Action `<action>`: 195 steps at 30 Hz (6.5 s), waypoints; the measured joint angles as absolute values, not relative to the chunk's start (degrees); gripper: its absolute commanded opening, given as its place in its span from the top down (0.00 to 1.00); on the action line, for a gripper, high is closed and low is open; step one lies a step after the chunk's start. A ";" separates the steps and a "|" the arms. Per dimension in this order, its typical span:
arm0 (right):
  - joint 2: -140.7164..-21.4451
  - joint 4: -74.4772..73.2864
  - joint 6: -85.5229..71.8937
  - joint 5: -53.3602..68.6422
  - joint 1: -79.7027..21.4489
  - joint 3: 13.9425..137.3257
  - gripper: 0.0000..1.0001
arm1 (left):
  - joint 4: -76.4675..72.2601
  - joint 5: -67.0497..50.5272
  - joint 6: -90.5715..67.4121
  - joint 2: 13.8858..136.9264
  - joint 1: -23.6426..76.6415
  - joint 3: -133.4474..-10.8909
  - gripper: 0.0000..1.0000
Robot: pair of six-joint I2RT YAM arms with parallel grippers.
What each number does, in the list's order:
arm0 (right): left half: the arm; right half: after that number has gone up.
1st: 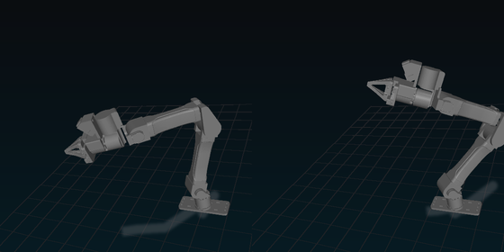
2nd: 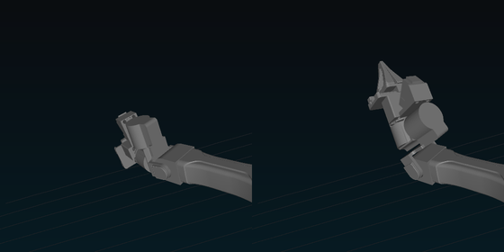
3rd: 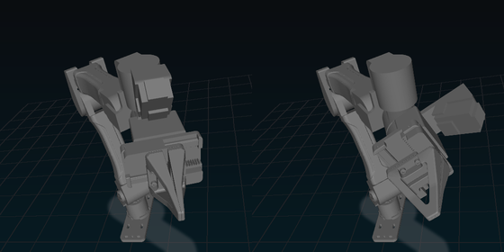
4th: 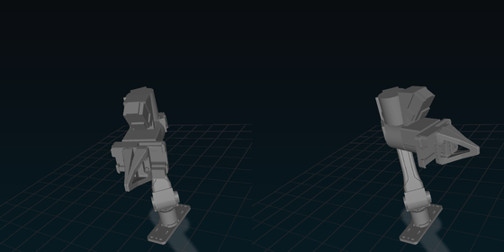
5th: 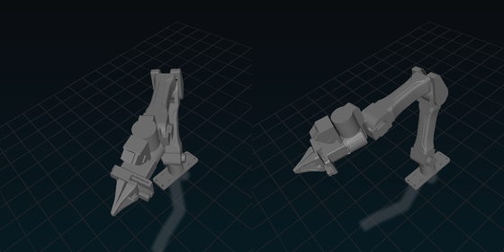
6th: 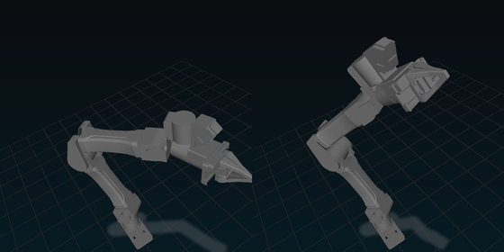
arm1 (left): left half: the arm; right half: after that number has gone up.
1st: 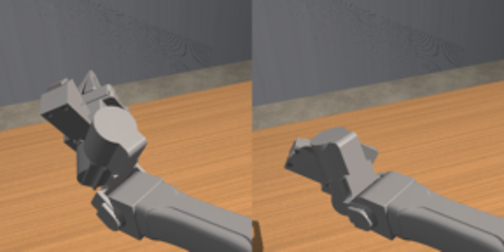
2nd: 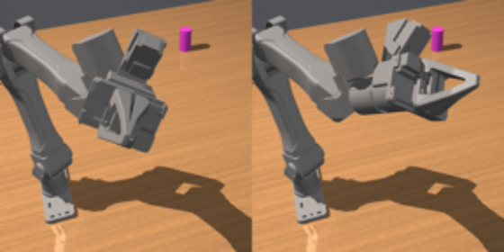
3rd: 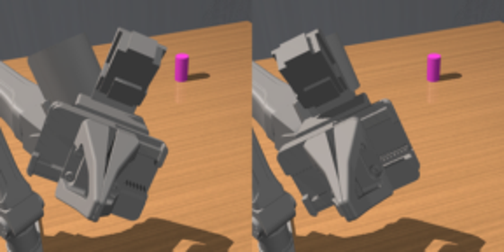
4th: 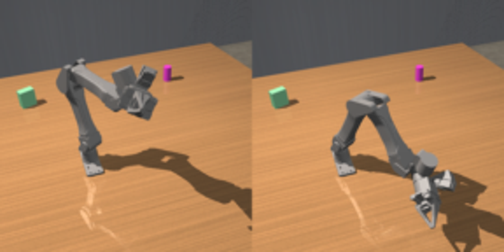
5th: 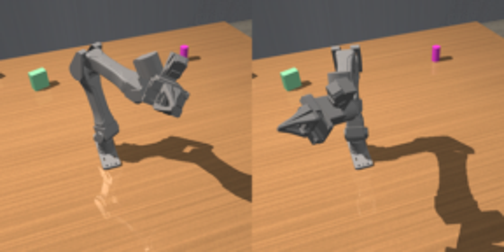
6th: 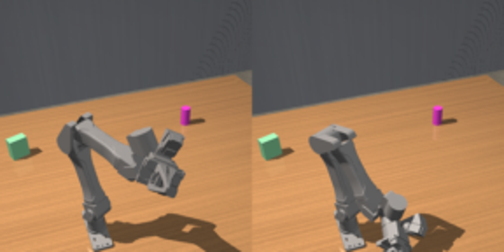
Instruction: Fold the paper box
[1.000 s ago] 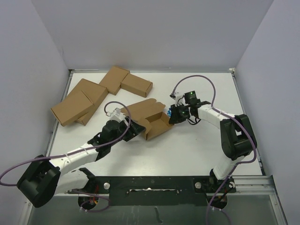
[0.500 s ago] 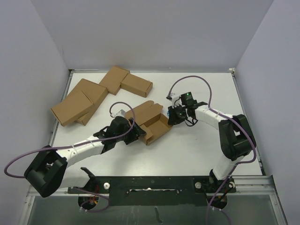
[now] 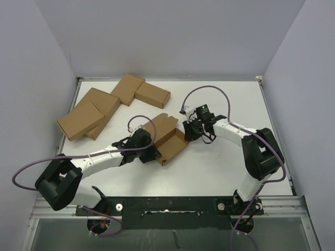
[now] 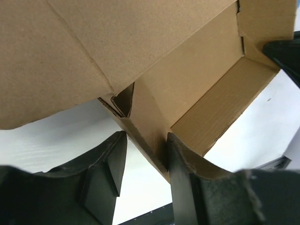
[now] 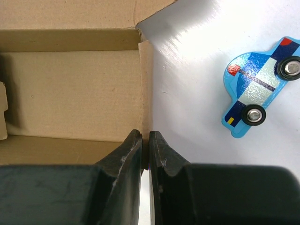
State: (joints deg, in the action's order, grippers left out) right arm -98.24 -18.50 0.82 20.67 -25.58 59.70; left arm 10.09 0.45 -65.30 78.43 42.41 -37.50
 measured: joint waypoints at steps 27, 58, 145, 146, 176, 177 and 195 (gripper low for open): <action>-94.41 -18.55 5.37 3.25 -36.91 59.77 0.97 | 28.64 8.34 -68.66 87.15 46.33 -48.60 1.00; -87.57 -25.91 10.24 29.21 -28.51 61.73 0.45 | 35.53 13.28 -44.40 88.03 42.19 -53.49 0.95; -100.99 -33.61 -2.04 12.25 -34.50 67.29 0.46 | 22.20 1.74 -43.88 83.96 43.11 -45.56 0.55; -101.23 -33.39 -1.98 12.23 -34.59 67.77 0.47 | 22.02 1.63 -43.94 83.96 43.11 -45.56 0.55; -111.02 -38.15 5.98 33.28 -27.05 81.19 0.29 | 21.15 1.65 -44.16 84.07 43.11 -45.56 0.55; -111.46 -38.26 5.74 32.62 -27.11 81.71 0.31 | 21.15 1.65 -44.16 84.07 43.11 -45.56 0.55; -113.67 -32.64 7.99 6.46 -35.05 81.54 1.00 | 21.15 1.91 -44.16 84.07 43.11 -45.56 0.55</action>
State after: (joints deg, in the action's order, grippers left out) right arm -113.67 -32.64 7.99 6.46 -35.05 81.54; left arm 21.15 1.91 -44.16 84.07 43.11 -45.56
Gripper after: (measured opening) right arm 0.054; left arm 0.449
